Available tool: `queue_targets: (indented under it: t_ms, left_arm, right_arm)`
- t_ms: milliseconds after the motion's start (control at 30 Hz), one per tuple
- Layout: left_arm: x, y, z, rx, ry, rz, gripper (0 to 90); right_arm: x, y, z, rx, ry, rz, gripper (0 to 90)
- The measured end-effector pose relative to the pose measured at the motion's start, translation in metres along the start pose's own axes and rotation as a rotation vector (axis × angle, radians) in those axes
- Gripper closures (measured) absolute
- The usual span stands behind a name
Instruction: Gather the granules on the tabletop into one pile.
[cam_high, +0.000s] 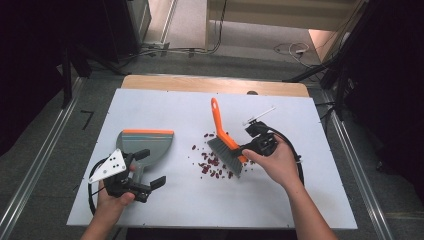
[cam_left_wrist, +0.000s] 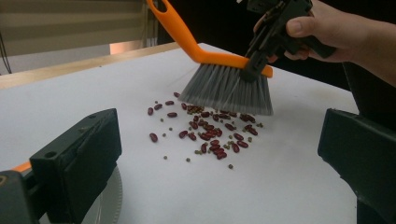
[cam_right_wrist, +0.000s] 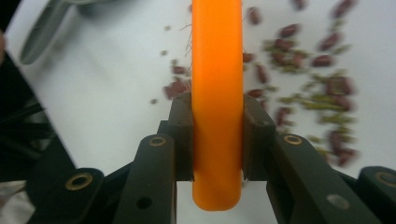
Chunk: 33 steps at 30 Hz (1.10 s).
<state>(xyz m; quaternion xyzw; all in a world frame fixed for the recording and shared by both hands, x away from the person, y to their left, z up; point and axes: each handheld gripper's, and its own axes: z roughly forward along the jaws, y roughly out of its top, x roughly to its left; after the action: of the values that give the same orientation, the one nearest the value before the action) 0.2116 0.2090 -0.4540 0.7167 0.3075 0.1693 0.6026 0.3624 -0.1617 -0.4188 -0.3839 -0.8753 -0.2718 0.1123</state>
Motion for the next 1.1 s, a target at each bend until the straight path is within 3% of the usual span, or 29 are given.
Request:
queue_targets:
  t_ms: [133, 300, 433, 567, 667, 933, 1100]
  left_arm:
    - [0.002, 0.000, -0.003, -0.011, 0.010, -0.005, 0.0]
    - [0.005, 0.001, -0.008, -0.019, 0.024, -0.009, 0.0]
    - [0.007, 0.001, -0.009, -0.024, 0.025, -0.012, 0.0]
    - [0.006, 0.001, -0.009, -0.020, 0.027, -0.011, 0.0]
    - [0.006, 0.001, -0.009, -0.019, 0.028, -0.012, 0.0]
    - [0.007, 0.000, -0.010, -0.021, 0.031, -0.015, 0.0]
    - [0.007, 0.000, -0.009, -0.019, 0.032, -0.016, 0.0]
  right_arm:
    - [0.011, 0.001, 0.018, 0.012, 0.043, -0.001, 68.2]
    - [0.021, 0.005, 0.034, 0.011, 0.151, 0.002, 68.2]
    - [0.025, 0.007, 0.047, 0.021, 0.191, 0.007, 68.2]
    - [0.024, 0.009, 0.064, 0.064, 0.201, 0.020, 68.2]
    - [0.015, 0.010, 0.070, 0.063, 0.198, 0.052, 68.2]
    - [-0.006, 0.009, 0.059, 0.030, 0.161, 0.084, 68.2]
    - [-0.024, 0.006, 0.049, 0.006, 0.139, 0.132, 68.1]
